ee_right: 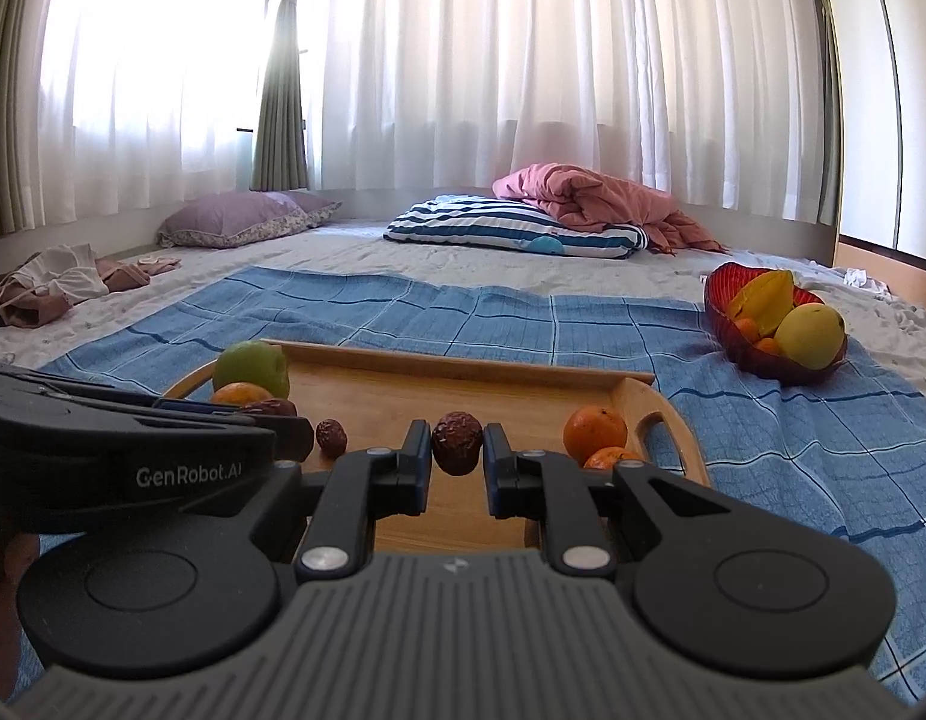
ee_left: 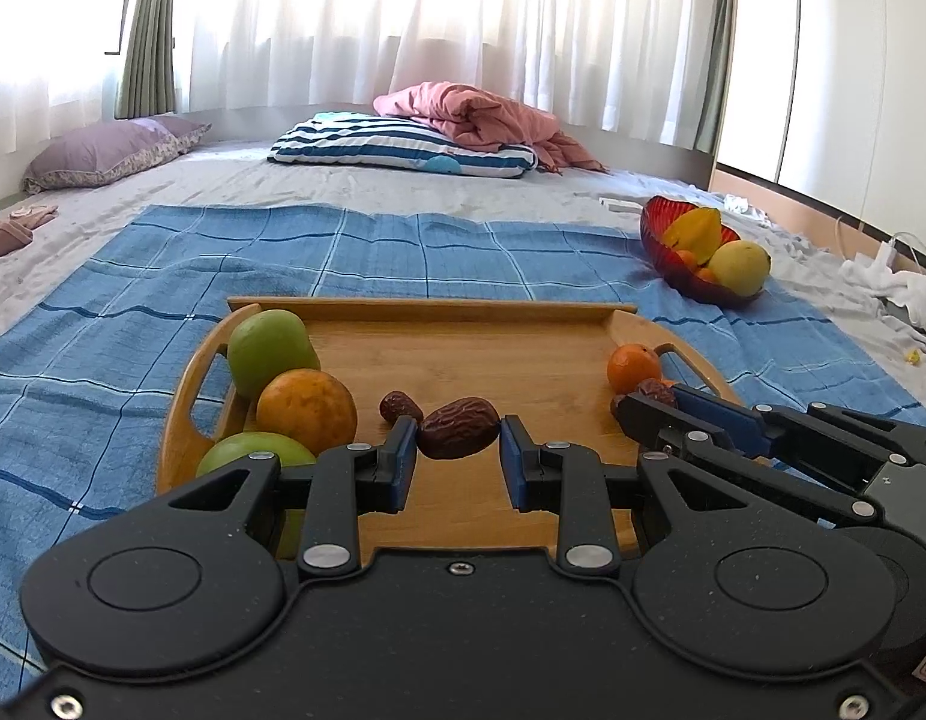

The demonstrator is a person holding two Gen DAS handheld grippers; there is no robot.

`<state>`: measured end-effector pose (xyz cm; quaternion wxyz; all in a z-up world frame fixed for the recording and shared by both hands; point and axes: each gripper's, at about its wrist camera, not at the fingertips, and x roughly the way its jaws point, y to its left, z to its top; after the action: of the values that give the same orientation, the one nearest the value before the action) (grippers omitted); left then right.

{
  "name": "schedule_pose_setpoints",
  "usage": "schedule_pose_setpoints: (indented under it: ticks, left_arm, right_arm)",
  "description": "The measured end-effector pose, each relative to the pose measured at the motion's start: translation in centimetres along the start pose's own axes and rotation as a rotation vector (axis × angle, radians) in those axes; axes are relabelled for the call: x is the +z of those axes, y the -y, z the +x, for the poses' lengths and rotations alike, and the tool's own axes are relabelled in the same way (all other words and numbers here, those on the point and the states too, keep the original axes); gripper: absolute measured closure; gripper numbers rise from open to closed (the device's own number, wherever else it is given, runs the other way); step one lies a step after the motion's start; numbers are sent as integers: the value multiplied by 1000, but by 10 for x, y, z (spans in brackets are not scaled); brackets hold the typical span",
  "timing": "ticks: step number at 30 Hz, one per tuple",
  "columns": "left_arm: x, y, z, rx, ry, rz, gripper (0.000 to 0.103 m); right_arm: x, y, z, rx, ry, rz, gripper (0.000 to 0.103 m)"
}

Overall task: Organize fruits
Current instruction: 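Lift and carry both held dates over the wooden tray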

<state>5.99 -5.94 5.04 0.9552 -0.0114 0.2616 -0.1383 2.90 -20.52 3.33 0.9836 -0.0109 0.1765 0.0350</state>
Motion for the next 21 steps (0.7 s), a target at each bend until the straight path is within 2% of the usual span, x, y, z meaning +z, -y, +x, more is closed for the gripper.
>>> schedule_pose_setpoints:
  ticks: [9,21]
  left_arm:
    - [10,1,17,-9,-31,1,75]
    - [32,-4,48,-53,-116,-29,75]
  right_arm:
    - [6,7,12,-2,-23,24,80]
    - [20,21,38,14,-99,47,80]
